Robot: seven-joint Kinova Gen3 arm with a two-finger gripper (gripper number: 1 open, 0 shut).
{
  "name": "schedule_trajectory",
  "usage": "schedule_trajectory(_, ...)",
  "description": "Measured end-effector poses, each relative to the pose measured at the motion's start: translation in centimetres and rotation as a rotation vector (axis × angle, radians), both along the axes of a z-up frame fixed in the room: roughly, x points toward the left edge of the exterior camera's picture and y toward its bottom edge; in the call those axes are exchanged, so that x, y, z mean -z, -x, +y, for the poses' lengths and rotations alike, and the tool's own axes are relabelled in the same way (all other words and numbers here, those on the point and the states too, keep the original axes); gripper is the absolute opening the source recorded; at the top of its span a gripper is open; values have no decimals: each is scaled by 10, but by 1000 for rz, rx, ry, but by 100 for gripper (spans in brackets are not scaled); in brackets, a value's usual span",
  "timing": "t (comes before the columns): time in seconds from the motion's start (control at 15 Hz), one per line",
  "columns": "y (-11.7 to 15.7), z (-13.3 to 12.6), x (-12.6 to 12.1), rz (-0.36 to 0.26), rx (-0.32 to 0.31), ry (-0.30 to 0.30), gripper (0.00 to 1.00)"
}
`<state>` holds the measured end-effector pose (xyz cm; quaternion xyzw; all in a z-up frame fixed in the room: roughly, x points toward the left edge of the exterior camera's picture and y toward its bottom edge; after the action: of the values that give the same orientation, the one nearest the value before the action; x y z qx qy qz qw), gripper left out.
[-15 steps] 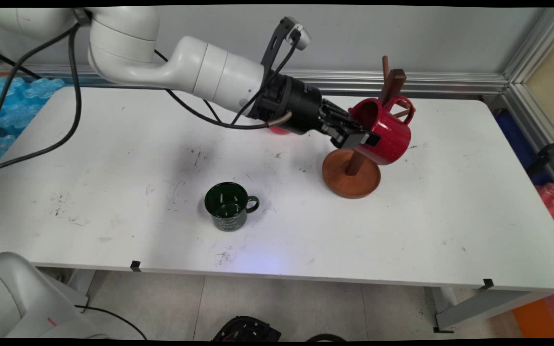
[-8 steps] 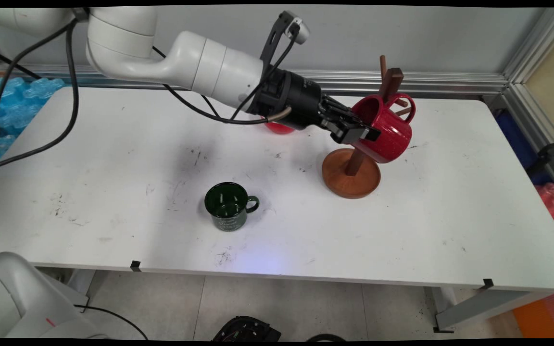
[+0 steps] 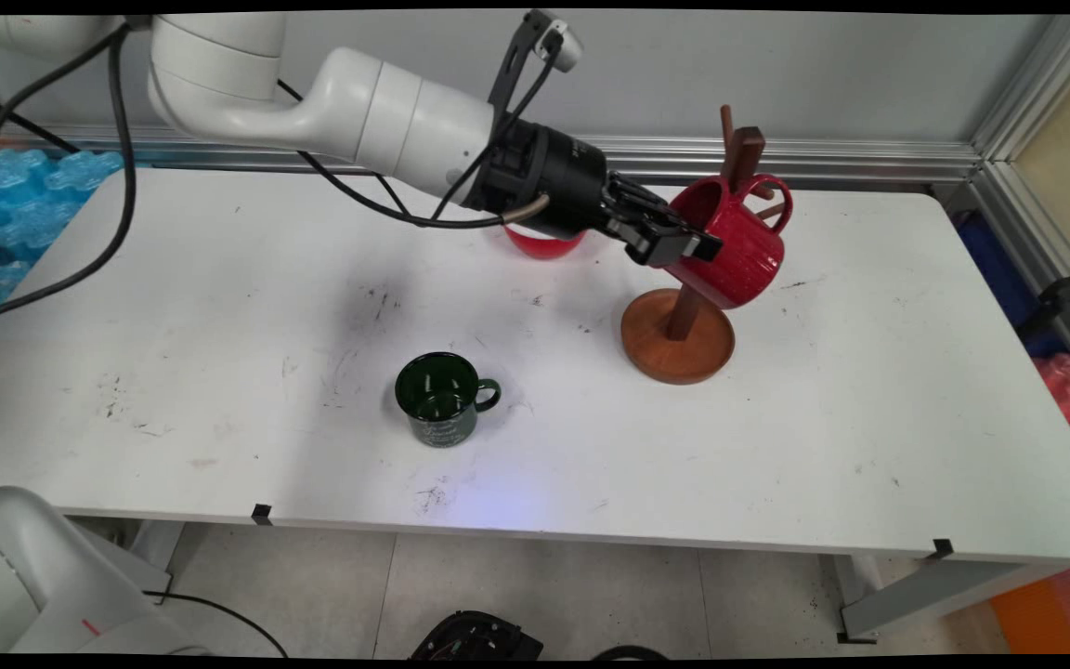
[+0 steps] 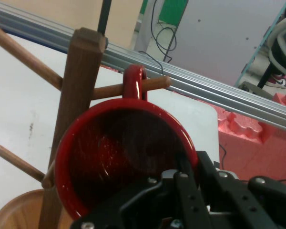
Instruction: Place the picked object on the table
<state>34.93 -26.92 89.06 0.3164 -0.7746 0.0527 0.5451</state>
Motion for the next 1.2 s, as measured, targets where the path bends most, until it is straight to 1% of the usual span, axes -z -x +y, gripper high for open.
schedule_trajectory(0.4, -9, 1, -7, -1, -6, 6, 0)
schedule_trajectory(1.2, -13, 8, -21, 18, 16, 14, 0)
